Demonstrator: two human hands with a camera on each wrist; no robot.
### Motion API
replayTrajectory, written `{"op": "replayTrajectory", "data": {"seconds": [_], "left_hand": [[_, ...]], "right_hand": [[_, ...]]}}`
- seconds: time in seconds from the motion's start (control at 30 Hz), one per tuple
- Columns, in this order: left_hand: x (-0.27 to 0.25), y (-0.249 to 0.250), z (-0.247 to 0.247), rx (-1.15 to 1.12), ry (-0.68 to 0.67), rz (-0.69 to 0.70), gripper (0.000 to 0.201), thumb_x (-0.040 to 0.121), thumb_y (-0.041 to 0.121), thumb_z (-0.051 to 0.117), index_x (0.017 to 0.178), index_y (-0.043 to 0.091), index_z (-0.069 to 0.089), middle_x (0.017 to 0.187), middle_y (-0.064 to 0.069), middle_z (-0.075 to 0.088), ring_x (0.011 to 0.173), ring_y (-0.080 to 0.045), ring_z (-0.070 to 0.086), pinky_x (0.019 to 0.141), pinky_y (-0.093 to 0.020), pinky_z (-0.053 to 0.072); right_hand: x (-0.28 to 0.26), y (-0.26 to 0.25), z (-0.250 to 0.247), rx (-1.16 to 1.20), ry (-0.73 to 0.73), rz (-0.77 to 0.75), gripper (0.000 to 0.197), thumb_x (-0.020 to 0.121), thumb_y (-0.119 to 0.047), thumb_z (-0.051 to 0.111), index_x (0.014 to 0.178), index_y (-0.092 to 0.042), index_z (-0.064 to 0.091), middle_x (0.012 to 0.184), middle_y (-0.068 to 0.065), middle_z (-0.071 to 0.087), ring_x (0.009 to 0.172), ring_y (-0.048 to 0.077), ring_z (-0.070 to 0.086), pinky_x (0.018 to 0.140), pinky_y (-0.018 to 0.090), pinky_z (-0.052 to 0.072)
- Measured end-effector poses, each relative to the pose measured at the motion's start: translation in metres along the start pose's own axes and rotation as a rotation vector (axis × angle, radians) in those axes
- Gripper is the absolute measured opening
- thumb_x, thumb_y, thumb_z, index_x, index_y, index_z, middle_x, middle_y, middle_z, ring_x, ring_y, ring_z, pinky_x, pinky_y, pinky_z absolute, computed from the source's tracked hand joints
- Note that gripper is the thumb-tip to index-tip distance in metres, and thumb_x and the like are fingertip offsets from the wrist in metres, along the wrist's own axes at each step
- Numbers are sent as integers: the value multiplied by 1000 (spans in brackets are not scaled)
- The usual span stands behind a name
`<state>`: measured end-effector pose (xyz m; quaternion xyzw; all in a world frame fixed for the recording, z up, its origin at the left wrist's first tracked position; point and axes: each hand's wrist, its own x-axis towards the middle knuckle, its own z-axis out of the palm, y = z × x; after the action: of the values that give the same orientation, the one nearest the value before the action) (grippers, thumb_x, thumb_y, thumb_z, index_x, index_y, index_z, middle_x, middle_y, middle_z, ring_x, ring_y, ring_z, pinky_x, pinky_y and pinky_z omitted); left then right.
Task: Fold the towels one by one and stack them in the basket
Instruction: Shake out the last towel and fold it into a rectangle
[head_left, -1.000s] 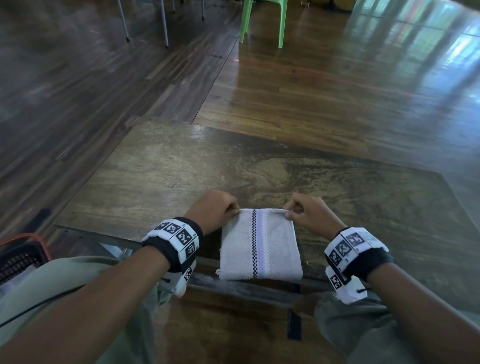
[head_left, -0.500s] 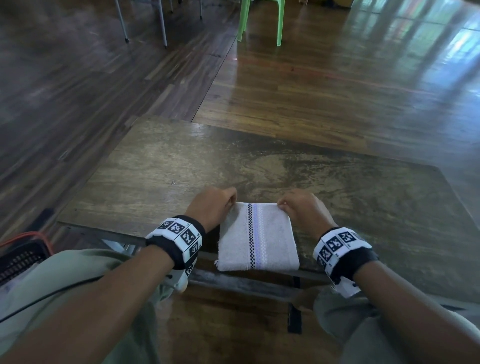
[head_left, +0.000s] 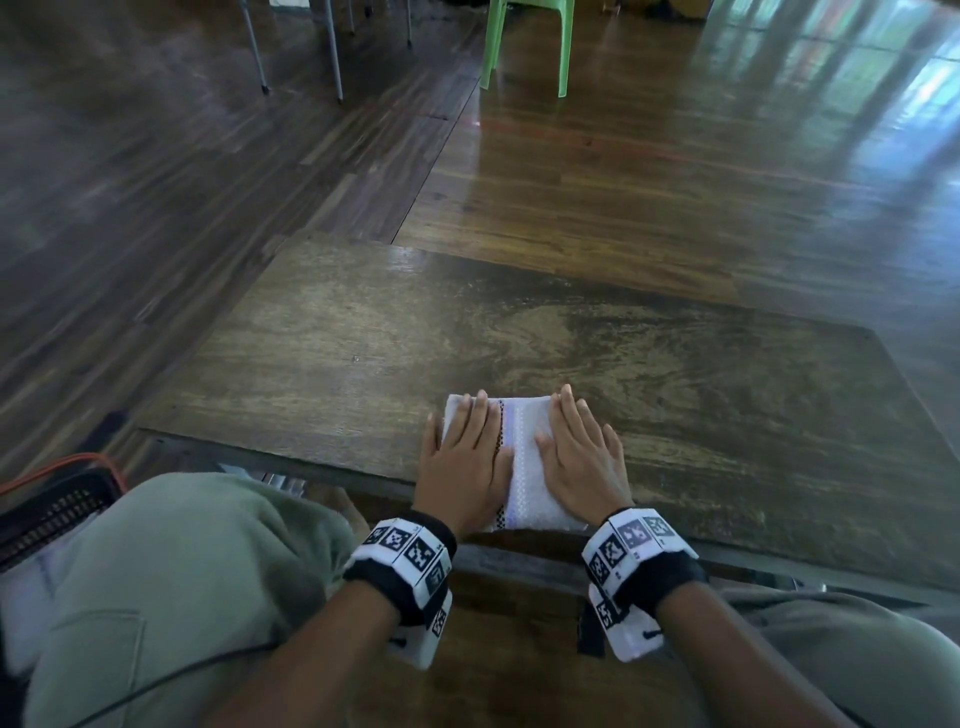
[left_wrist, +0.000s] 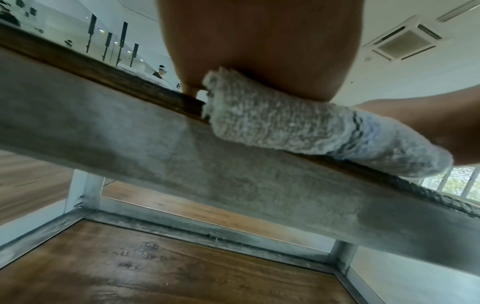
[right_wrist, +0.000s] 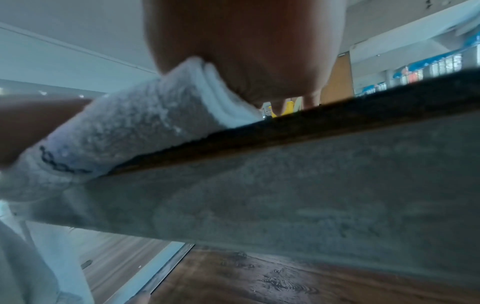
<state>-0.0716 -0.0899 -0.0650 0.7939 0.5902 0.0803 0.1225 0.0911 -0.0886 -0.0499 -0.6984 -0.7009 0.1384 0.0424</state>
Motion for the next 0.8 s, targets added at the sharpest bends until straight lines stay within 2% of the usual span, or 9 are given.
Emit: {"op": "replayTrajectory", "data": {"seconds": [0.1,0.23,0.37,0.43,0.47,0.53,0.6,0.7,0.8], "left_hand": [[0,-3,-1,-37,-3,-44,61,96,44,7,150,16,4,159,0,-4,145,-12,-9,115,-46,-8],[-1,-11,-7,-95,1,-102,59,99,44,15,150,17,4,159,0,-6,145,-17,-8,117,-46,-6],[-1,-20,-14,-132,-52,-182,61,99,45,14,151,15,-1,159,-3,-5,145,-20,-9,117,-46,-7],[-2,-21,-19,-169,-65,-233,62,99,44,16,151,13,1,159,-5,2,146,-21,-5,117,-46,-5],[-3,-21,-22,-195,-51,-250,62,98,43,19,150,12,4,159,-6,8,146,-22,0,118,-46,-2],[-6,-19,-28,-240,20,-283,63,97,42,28,149,10,13,153,-9,25,142,-25,19,116,-46,13],[-8,-19,-32,-271,95,-323,65,93,43,39,144,7,22,140,-11,44,129,-28,38,106,-47,32],[-8,-18,-34,-376,85,-369,57,87,42,51,129,6,37,120,-11,56,109,-28,52,90,-46,46],[-9,-17,-33,-480,12,-404,42,86,37,57,117,11,46,113,-7,58,103,-24,56,87,-44,49]], "right_hand": [[2,2,4,22,-7,22,58,98,-45,13,149,-22,-4,158,-7,-11,145,16,-8,118,46,2],[2,5,5,95,19,35,55,99,-43,13,149,-26,-1,158,-8,-7,145,15,-11,117,47,-3],[-2,10,3,215,47,94,55,99,-41,17,150,-24,8,158,-6,10,145,14,-7,117,44,-5],[-3,13,-1,256,61,151,57,97,-45,23,148,-18,21,156,-2,21,145,16,2,117,44,0],[-4,14,-4,262,68,177,56,96,-46,28,144,-16,30,152,1,27,143,19,10,116,45,5],[-6,18,-10,268,81,224,49,93,-49,35,130,-19,49,141,3,39,134,24,24,112,49,15],[-9,20,-14,282,64,238,40,91,-50,38,111,-26,63,132,2,45,127,24,28,108,49,21],[-17,17,-15,300,29,269,33,89,-49,43,100,-30,68,128,-2,45,124,23,28,104,46,22],[-22,11,-12,369,61,323,31,83,-50,50,73,-26,67,113,-2,56,117,25,37,98,46,27]]}}
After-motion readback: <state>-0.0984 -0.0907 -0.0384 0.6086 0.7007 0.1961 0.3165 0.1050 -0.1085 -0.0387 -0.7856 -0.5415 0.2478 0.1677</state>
